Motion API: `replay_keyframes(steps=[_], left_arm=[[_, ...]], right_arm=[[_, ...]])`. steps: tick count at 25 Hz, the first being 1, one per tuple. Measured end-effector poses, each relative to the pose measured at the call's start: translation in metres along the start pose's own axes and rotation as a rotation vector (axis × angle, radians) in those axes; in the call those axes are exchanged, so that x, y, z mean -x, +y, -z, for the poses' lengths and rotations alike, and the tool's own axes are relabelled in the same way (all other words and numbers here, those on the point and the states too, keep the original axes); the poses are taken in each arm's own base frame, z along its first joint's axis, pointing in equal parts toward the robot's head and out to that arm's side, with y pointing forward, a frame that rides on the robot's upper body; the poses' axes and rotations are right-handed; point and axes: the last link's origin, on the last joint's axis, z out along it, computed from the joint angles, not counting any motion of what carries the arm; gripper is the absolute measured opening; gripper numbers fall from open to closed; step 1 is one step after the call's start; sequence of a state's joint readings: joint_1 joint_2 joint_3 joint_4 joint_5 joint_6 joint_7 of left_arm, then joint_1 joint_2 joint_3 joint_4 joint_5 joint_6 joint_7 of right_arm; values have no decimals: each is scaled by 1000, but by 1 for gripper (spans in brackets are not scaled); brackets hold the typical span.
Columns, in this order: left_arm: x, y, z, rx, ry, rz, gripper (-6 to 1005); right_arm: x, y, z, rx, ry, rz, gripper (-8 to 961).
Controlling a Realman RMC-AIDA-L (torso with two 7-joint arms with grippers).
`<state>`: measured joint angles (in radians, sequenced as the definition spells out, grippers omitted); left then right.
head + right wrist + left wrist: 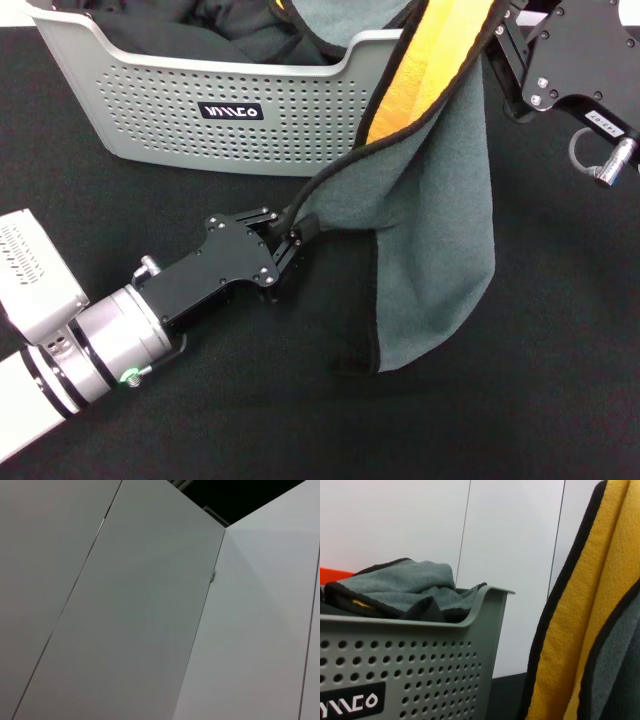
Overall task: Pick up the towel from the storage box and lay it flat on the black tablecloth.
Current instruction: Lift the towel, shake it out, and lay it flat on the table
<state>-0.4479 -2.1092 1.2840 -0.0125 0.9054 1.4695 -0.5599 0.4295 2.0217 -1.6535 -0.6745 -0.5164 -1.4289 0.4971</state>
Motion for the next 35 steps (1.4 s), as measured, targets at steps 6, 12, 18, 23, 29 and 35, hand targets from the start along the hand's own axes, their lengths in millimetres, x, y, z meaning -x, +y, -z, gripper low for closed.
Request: replay_keyframes(steps=[6,12,18,23,29,35], left_arm=[[0,0,0,0,0,0,160],[0,0,0,-1,-1,2,162],[0,0,0,-1,1,0,164],[0,0,0,-2,1,6,165],[-1,0,0,3,8,9,167],[-2,1,-1,11,9,7,169]], right_arm=[[1,-4,4,-24,0,3,9],[1,-4,8,-39,1,0,8],[1,-7,12,-60,8,2,9],[0,-7,13,-62,11,1,9],[-1,-9,16,-73,19,1,9],[-2,-9,19,-83,24,0,8]])
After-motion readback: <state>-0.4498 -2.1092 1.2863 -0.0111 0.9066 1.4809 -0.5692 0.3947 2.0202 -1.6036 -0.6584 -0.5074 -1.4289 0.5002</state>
